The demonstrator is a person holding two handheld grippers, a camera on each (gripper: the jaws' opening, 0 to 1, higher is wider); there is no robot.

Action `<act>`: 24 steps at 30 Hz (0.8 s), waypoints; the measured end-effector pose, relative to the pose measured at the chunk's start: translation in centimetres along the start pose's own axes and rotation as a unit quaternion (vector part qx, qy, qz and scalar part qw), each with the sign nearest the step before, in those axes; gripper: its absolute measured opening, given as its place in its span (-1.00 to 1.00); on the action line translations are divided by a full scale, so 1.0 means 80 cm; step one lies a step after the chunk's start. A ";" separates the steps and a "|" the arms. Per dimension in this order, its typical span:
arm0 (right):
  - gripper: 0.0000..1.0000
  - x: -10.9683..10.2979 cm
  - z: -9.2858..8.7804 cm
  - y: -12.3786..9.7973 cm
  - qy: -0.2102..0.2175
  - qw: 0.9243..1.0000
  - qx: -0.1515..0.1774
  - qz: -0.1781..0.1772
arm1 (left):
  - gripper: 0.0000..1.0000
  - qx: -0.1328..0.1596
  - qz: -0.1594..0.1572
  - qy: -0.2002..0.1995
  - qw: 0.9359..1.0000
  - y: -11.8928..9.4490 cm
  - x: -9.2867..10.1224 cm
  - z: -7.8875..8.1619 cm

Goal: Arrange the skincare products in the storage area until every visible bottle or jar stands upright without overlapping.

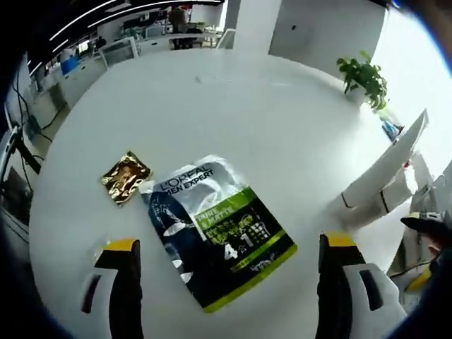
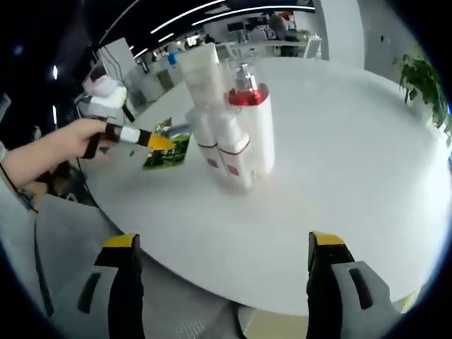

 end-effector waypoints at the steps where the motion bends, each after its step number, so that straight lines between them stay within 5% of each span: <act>1: 0.95 0.000 0.000 0.001 0.001 1.000 -0.001 0.001 | 0.98 -0.002 0.006 -0.002 1.000 0.002 -0.001 0.001; 15: 0.93 0.003 -0.007 0.011 0.013 1.000 -0.012 0.004 | 0.98 -0.018 0.077 -0.003 0.997 0.031 -0.003 0.007; 24: 0.92 0.006 -0.010 0.015 0.016 1.000 -0.021 0.003 | 0.96 -0.033 0.075 0.006 0.997 0.029 0.000 -0.006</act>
Point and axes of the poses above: the point that each gripper's makers call its tool centre point, and the gripper's own axes: y roughly forward along the fingers, x roughly to its right, z roughly out of its top, the point moved 5 cm from there along -y, roughly backward along the fingers, and after that the axes turned 11 degrees about -x, right-handed, at the moved point
